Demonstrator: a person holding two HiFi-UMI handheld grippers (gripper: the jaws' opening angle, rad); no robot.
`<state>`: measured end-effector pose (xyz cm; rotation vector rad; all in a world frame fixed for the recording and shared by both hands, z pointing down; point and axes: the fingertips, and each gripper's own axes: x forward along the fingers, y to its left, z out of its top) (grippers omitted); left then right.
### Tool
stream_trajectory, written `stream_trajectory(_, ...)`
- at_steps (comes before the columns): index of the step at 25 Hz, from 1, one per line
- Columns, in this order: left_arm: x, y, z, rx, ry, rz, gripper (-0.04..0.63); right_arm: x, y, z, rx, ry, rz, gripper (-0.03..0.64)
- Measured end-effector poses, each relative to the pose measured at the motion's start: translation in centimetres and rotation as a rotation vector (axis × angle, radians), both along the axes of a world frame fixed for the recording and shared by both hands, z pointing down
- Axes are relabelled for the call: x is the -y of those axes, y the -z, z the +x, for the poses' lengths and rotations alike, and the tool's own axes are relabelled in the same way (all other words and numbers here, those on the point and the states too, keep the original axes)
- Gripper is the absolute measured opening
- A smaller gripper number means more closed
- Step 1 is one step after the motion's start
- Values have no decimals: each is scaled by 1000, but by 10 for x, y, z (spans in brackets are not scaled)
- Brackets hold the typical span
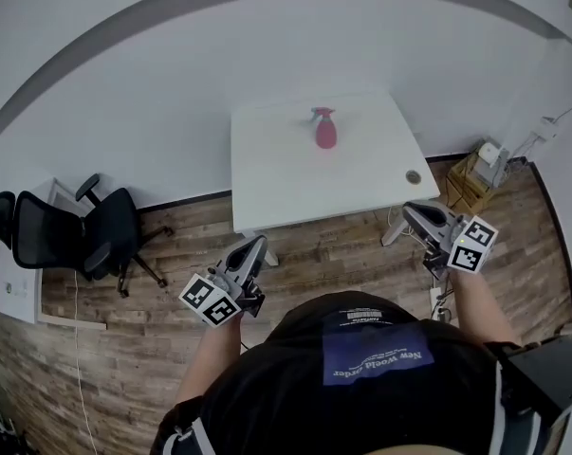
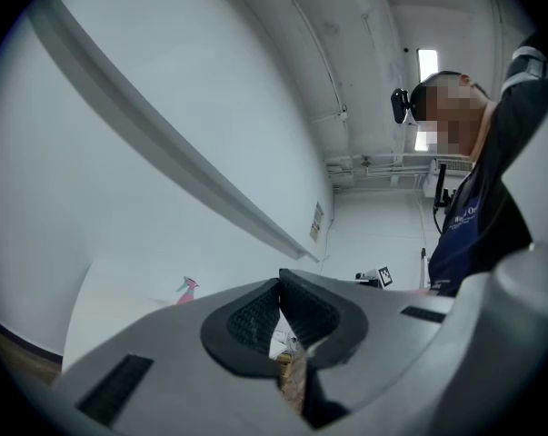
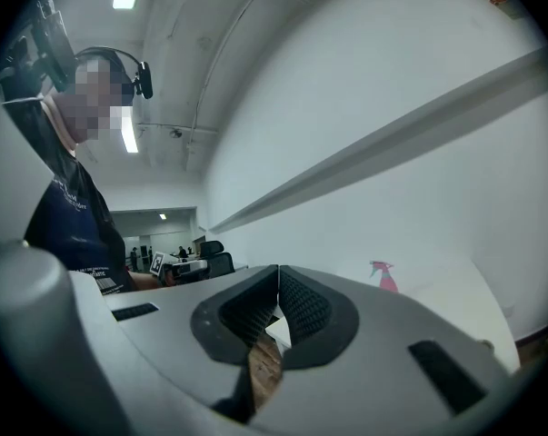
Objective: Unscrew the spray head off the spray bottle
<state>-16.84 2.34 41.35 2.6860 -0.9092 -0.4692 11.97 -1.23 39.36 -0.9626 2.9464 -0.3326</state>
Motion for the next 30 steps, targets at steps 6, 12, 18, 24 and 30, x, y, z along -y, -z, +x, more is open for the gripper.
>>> stream_trajectory(6,37,-16,-38,-21,1,-21,3,35,-10,-42,-33,13,-25,-3)
stream_trajectory(12,71,-23,-51,-29,35,-45,3,84,-11,-53,-29,40,-32,-3)
stream_trajectory(18,115,-28,-19,15,102,-50,4,149,-32,-32,0,139,-38,-3)
stream_trajectory(24,166,-10,29,-12,193,-57,3,221,-20,-1,0,269,-30,-3)
stream_trajectory(30,214,-1,81,14,239,-58,3,279,-23,26,14,368,-28,-3)
